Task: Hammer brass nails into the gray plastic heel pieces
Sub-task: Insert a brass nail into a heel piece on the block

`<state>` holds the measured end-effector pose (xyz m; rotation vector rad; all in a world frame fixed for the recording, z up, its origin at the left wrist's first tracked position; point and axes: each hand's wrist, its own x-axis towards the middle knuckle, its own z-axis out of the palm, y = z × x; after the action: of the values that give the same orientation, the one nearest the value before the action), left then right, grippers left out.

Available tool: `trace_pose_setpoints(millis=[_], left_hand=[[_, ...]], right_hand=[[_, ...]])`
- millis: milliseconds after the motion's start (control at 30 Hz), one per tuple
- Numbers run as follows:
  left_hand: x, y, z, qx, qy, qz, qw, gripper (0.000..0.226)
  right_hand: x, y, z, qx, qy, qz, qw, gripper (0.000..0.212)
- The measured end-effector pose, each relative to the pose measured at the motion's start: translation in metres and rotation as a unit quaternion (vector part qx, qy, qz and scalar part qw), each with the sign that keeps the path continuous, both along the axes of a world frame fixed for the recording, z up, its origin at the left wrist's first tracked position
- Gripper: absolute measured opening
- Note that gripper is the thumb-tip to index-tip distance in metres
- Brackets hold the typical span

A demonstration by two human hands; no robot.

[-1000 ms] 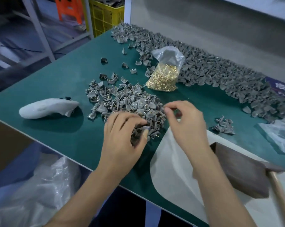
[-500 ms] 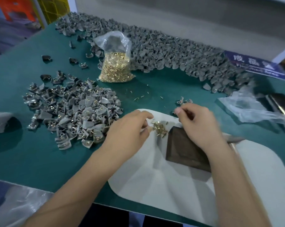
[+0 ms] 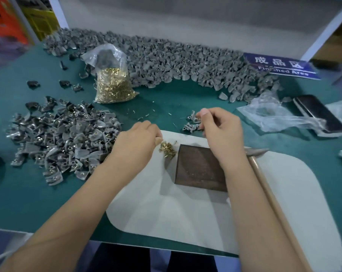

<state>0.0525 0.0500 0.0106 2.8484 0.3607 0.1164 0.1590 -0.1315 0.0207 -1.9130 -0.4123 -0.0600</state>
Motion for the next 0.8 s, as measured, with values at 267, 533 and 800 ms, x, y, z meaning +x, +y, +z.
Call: trace_pose_setpoints(millis=[267,533,800], left_hand=[[0.039,-0.025,0.015,-0.371,-0.174,-0.058,0.910,0.015],[0.057,-0.034,0.006,-0.486,-0.131,-0.066,0.862,0.023],[0.076,-0.031,0.009,-0.267,-0.191,0.018,0.944,0.060]], right_hand=[[-0.004,-0.001,0.004,0.053,-0.006,0.091,0.994,0.010],[0.003,-0.007,0.005,0.119,0.038,0.068,0.990,0.011],[0.010,-0.008,0.004,0.176,0.141,-0.072,0.972,0.013]])
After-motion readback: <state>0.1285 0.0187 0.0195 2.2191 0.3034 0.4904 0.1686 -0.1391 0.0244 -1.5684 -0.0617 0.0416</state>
